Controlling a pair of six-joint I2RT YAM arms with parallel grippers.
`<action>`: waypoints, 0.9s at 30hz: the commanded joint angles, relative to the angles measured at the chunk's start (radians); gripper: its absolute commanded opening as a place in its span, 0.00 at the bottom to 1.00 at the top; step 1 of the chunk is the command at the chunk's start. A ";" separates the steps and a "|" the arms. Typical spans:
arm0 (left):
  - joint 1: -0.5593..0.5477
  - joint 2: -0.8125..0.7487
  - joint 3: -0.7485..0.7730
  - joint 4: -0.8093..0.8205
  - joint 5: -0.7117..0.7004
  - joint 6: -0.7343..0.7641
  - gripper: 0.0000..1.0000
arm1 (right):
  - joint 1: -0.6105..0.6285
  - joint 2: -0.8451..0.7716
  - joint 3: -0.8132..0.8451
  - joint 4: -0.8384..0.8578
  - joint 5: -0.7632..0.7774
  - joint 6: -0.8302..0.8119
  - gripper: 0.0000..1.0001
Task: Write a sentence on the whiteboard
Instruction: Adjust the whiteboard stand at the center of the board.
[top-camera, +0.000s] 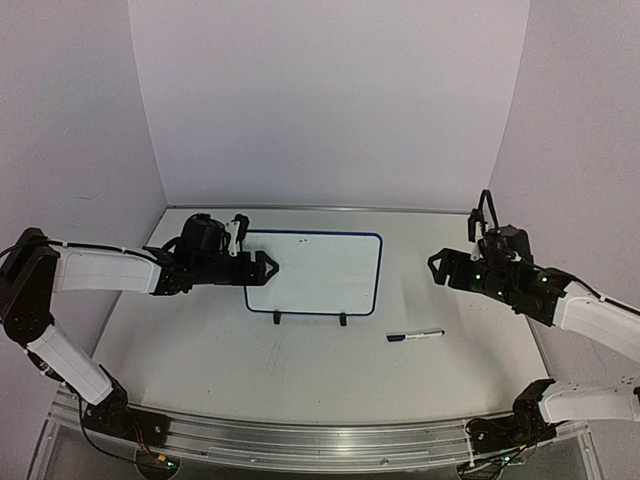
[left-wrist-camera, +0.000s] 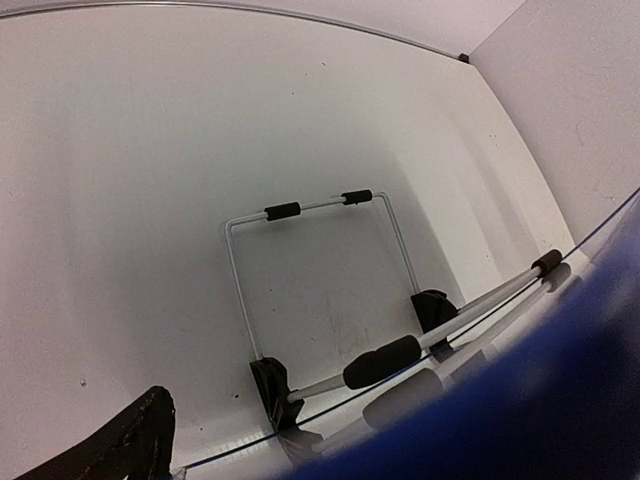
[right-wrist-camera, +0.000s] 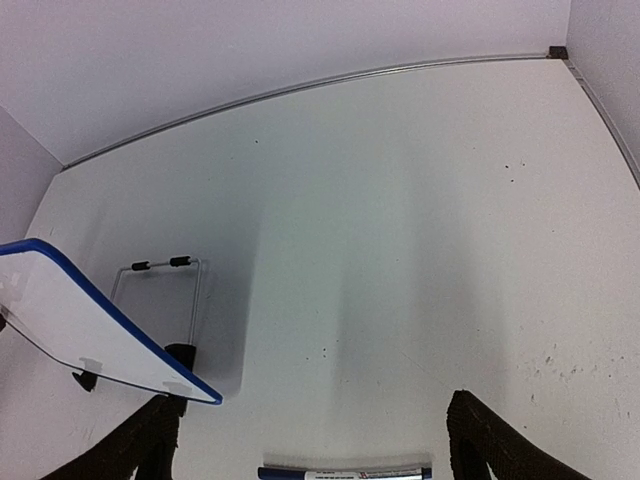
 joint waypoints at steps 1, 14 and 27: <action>-0.028 0.026 0.051 0.044 -0.013 -0.026 0.92 | 0.005 -0.025 -0.001 -0.011 0.026 0.016 0.89; -0.005 -0.153 0.060 -0.329 -0.078 -0.007 0.97 | -0.007 -0.040 -0.044 -0.181 -0.030 0.439 0.95; 0.184 -0.308 0.300 -0.722 0.076 0.206 0.99 | -0.020 0.305 0.098 -0.290 -0.178 0.580 0.75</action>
